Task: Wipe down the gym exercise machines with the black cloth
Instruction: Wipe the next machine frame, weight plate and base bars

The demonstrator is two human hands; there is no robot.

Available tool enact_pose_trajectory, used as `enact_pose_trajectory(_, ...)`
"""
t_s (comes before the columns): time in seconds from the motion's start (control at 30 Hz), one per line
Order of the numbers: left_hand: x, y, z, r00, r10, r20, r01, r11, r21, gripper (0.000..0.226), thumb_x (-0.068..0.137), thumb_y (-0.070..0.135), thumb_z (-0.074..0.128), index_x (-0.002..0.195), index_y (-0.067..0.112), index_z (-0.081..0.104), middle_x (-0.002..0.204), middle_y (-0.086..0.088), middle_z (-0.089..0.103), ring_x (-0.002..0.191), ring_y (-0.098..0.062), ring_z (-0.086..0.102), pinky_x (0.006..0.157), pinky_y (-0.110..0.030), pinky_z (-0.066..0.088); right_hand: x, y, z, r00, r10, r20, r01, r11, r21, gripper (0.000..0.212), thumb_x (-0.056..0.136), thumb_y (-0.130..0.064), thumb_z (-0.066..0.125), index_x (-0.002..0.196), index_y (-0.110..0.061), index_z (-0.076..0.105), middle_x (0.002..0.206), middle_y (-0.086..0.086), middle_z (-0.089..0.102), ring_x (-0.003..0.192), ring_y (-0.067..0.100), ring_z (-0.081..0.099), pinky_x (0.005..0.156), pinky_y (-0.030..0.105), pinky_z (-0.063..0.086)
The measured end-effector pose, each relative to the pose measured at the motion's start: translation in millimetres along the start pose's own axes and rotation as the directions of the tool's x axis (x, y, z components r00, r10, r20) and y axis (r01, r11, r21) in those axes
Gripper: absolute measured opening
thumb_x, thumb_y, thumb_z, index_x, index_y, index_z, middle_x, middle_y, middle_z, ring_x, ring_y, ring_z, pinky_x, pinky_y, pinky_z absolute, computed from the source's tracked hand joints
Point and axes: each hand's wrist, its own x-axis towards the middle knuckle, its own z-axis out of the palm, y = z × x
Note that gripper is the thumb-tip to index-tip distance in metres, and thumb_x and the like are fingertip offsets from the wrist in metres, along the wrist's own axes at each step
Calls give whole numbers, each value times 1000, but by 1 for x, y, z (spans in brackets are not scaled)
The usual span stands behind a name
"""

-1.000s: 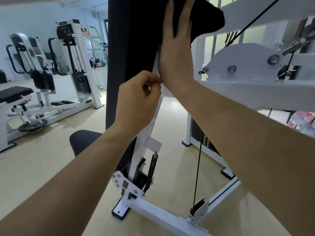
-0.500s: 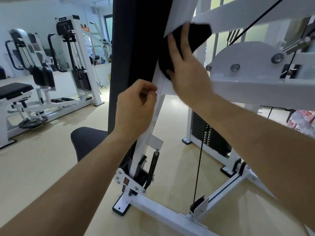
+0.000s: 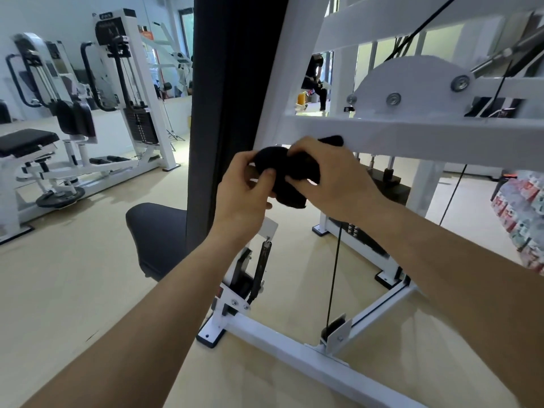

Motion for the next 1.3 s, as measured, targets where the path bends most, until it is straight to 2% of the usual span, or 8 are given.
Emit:
enact_pose_trajectory(0.17,-8,-12,0,994,-90,62,94,993,-73,29,104,12,49,130,23,59,113,-7,68,102,-22,67,75,-23,57,-26,0,28,944,313,103,-323,816,478,35,96,-35,52,130,-28,57,123,-7,62,114,8,57,98,28,43)
enact_pose_trajectory(0.27,-16,-19,0,971,-175,161,202,964,-173,35,106,12,44,133,24,62,122,-3,69,114,-18,66,92,-36,58,-34,-7,54,906,394,154,-396,659,639,33,98,-35,52,131,-29,53,122,-6,65,115,11,61,100,39,48)
enact_pose_trajectory(0.37,-22,-22,-1,955,-198,221,248,941,-232,34,106,13,46,134,23,62,124,-1,69,114,-15,67,87,-27,58,-35,-15,73,859,506,82,-409,581,704,29,96,-28,60,124,-25,54,114,1,67,106,17,67,94,43,56)
enact_pose_trajectory(0.47,-22,-25,-4,985,-136,109,147,984,-104,24,102,14,56,122,24,65,109,4,71,98,-3,69,79,-21,58,-34,-14,78,799,601,29,-428,534,729,30,93,-21,69,114,-23,48,107,4,67,94,17,70,80,32,59)
enact_pose_trajectory(0.67,-17,-35,8,962,54,-269,-9,986,167,17,93,16,68,104,24,58,101,3,62,89,6,59,78,-9,46,-22,2,76,697,713,-76,-459,524,718,16,89,-18,72,93,-27,60,93,3,72,84,22,72,78,47,61)
enact_pose_trajectory(0.83,9,-13,29,896,201,-396,-130,971,199,23,90,-1,59,104,17,64,107,-2,59,90,9,53,84,-1,37,10,-6,72,661,731,-170,-342,495,799,9,92,-16,68,90,-21,60,96,10,70,87,20,69,72,25,52)
enact_pose_trajectory(1.1,61,27,34,774,497,-391,-386,861,330,18,83,-8,55,94,2,65,99,-6,58,83,0,51,82,-1,35,32,-33,26,769,311,-558,-38,895,445,19,91,-4,61,108,-9,68,96,-8,69,90,-4,64,82,12,50)
enact_pose_trajectory(1.3,89,16,39,761,629,-159,-487,716,501,38,97,6,54,134,0,59,144,-18,50,124,-23,53,102,-3,29,82,-18,-26,901,103,-422,-118,993,-9,59,89,-12,54,147,-15,46,149,7,45,134,20,45,107,18,33)
